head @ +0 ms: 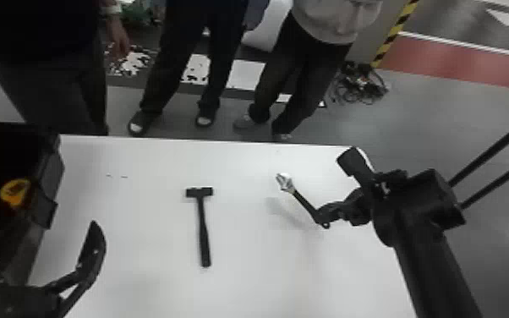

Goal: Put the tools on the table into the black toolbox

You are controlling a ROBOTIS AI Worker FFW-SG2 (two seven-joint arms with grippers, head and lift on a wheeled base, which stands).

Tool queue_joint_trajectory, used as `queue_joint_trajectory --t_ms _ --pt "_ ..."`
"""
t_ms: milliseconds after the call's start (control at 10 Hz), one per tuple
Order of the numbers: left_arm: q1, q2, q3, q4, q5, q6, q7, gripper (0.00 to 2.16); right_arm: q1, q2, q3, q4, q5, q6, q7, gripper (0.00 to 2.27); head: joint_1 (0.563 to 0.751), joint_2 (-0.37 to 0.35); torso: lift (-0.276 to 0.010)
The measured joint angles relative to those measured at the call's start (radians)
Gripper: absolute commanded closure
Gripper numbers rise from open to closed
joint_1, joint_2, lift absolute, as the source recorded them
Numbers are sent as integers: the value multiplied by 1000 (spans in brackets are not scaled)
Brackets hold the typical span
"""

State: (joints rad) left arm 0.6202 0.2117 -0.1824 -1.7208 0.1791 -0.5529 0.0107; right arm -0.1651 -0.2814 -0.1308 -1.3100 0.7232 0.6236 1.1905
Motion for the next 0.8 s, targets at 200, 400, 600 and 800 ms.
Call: queue_joint_trajectory --t_ms 200,400,600,800 --pt "-2 0 -1 -7 -2 5 -32 80 60 28 -20 -134 -7 16 -11 2243 695 -242 -39" --pt "-14 -3 -10 -13 -4 12 -68 80 112 62 -21 -244 -8 14 -30 2243 695 -229 -39" --pt "-29 -7 -15 -14 -3 21 -95 80 151 91 -8 -338 -9 12 -47 2243 695 -212 -39" --pt "-41 -7 -17 -24 0 64 -135 80 212 118 17 -455 -30 6 -67 2243 695 -184 -39"
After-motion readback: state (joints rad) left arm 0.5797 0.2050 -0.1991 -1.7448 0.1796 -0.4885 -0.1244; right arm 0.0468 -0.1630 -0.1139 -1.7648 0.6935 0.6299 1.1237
